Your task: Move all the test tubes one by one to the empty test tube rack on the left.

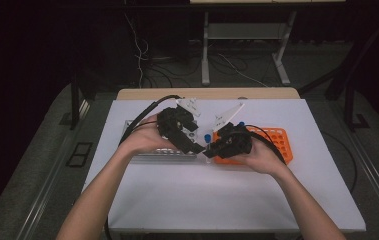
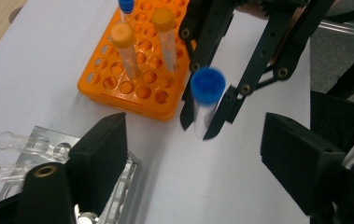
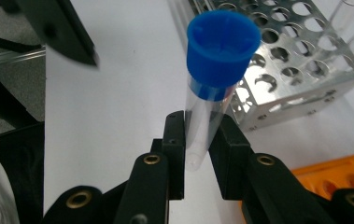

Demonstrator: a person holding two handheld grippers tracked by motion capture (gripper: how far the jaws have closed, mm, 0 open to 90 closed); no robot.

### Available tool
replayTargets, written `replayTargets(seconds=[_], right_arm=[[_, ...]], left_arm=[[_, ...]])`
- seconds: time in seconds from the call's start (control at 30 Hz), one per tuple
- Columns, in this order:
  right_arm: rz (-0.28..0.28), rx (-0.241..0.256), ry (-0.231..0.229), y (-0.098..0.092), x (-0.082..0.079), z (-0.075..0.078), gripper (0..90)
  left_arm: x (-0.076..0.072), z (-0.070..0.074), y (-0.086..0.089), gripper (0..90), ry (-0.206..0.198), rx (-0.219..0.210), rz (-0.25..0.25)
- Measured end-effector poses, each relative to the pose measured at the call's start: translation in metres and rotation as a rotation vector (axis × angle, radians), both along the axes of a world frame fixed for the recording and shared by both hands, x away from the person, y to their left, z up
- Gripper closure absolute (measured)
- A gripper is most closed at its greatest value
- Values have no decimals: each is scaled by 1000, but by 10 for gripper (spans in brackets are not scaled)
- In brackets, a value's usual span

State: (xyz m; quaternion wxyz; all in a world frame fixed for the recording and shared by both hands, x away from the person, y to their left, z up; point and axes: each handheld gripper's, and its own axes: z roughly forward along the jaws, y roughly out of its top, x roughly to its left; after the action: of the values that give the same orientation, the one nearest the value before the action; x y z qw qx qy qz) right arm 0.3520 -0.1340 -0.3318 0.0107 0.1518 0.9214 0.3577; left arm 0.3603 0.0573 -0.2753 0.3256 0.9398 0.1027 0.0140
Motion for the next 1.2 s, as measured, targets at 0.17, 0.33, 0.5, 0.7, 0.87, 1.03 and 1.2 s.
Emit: replayTargets(seconds=[0.17,0.33,0.5,0.7,0.87,1.03,1.2], right_arm=[[29,-4,-1,11,-1,-1,758],[44,-15,5,19,-2,-4,758],[50,-18,8,23,-3,-7,758],[52,-4,1,25,-4,-6,758],[48,4,-10,25,-4,-5,758],[48,13,-17,25,-4,-4,757],[40,17,-17,23,-4,-3,750]], left_arm=[[0,-1,-2,340,1,3,-23],[0,-3,-2,501,13,14,-47],[0,-5,-3,568,23,24,-67],[0,-7,-4,683,26,40,-76],[4,-6,-2,733,51,32,-69],[4,-5,-2,736,54,34,-63],[5,-3,-3,738,53,40,-64]])
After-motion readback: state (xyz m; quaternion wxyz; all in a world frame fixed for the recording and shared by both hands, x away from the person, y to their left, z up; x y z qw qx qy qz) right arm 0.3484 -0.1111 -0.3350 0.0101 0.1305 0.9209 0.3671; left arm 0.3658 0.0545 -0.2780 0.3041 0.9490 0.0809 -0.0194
